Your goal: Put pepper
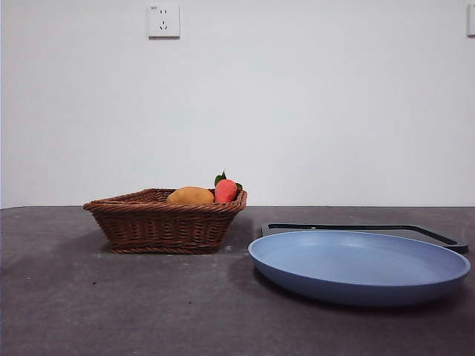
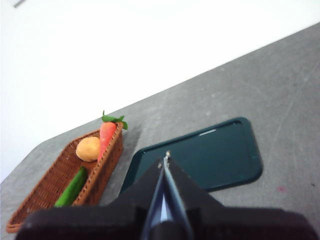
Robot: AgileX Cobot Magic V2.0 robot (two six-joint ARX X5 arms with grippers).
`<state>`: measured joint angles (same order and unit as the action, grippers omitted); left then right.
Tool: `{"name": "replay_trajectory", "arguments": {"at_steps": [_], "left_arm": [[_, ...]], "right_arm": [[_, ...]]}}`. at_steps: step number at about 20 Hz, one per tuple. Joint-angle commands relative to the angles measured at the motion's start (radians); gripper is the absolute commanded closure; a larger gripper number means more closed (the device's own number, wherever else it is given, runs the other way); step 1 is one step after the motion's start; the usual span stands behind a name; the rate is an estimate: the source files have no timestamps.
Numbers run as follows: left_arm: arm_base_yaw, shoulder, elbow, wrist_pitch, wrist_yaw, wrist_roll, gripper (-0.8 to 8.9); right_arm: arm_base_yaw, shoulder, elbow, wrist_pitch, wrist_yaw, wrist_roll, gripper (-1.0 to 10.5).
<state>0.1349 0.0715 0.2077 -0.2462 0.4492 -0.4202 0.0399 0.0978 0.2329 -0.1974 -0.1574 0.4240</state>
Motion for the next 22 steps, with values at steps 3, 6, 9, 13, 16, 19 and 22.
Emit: {"name": "replay_trajectory", "arguments": {"at_steps": [3,6,9,13,16,19,22], "left_arm": [[0.004,0.11,0.12,-0.042,0.065,0.011,8.07],[0.004,0.195,0.204,-0.087,0.138,0.065,8.07],[0.003,0.275,0.292,-0.158,0.19,0.139,8.07],[-0.025,0.364,0.399,-0.261,0.22,0.216,8.07],[-0.061,0.42,0.467,-0.332,0.266,0.274,8.07],[-0.118,0.47,0.536,-0.422,0.266,0.338,8.07],[-0.188,0.508,0.599,-0.529,0.257,0.412,8.07]], "right_arm": [[0.003,0.122,0.151,-0.077,-0.04,-0.042,9.4],[0.005,0.215,0.265,-0.191,-0.085,-0.116,9.4],[0.013,0.314,0.378,-0.32,-0.137,-0.199,9.4],[0.028,0.437,0.52,-0.496,-0.2,-0.33,9.4],[0.043,0.513,0.607,-0.622,-0.22,-0.415,9.4],[0.06,0.576,0.68,-0.748,-0.237,-0.494,9.4],[0.08,0.609,0.714,-0.842,-0.237,-0.535,9.4]]}}
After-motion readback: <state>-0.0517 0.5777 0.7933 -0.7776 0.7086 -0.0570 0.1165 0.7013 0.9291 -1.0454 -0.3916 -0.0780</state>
